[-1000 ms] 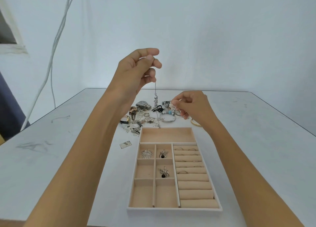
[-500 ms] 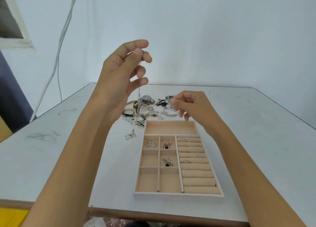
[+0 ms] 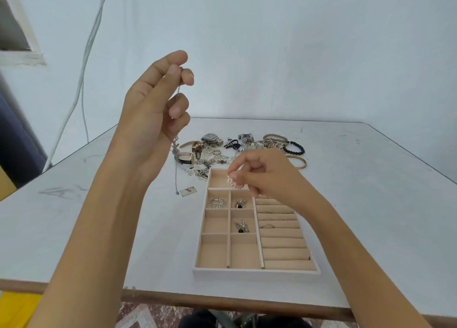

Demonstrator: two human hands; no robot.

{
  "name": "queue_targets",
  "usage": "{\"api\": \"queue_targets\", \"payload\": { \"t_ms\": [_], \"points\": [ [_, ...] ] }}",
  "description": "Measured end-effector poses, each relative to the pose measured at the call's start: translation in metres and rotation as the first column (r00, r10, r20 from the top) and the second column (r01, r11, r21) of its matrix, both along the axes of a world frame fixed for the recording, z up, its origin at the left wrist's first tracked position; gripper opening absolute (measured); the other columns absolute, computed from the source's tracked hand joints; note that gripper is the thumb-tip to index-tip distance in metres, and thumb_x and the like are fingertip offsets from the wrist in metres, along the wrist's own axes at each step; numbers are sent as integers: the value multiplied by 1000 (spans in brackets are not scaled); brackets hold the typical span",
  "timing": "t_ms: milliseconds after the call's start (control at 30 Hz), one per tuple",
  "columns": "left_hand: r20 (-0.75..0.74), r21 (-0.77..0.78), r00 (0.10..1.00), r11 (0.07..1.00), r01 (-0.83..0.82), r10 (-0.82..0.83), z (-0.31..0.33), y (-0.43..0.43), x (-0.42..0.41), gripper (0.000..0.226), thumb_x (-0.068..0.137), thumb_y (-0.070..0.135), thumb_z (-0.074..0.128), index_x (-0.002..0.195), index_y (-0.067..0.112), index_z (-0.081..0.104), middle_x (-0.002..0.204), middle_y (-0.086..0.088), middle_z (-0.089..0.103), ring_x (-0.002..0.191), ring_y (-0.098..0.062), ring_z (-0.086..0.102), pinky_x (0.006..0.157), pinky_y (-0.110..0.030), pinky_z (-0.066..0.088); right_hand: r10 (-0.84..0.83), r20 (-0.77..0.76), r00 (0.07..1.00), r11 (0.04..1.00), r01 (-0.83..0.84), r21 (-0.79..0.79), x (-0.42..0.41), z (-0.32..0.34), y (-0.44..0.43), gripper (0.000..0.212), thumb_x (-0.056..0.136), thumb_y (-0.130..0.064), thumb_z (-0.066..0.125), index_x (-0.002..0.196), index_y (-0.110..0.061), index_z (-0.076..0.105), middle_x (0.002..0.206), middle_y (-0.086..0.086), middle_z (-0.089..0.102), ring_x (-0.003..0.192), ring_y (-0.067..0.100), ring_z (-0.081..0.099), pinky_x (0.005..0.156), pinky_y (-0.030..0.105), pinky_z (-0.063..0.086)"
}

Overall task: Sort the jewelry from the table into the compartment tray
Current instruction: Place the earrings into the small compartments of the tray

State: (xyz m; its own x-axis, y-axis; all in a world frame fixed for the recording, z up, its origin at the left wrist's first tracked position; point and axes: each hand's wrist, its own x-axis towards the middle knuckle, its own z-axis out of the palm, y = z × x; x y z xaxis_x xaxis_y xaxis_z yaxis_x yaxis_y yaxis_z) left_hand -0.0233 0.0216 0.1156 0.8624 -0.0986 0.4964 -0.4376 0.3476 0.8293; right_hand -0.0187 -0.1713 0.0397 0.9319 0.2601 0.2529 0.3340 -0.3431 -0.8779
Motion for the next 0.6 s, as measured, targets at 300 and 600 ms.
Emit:
{"api": "queue_targets", "payload": {
  "t_ms": [300,600],
  "points": [
    [-17,-24,1000,1000,18,-18,3,-3,-1,14,99,19,46,104,25,58,79,13,54,55,-8,26,50,-18,19,60,176,982,787,62,-614,-15,-17,34,8,79,-33,71,85,-31,74,66,-15,53,64,-1,47,58,21,35],
    [-7,-29,1000,999,27,-28,9,-3,-3,14,99,19,46,104,25,58,78,13,54,53,-7,26,48,-18,20,81,196,977,758,68,-649,-17,-16,37,11,84,-32,65,87,-30,76,67,-20,50,68,-1,47,56,17,32]
  ]
}}
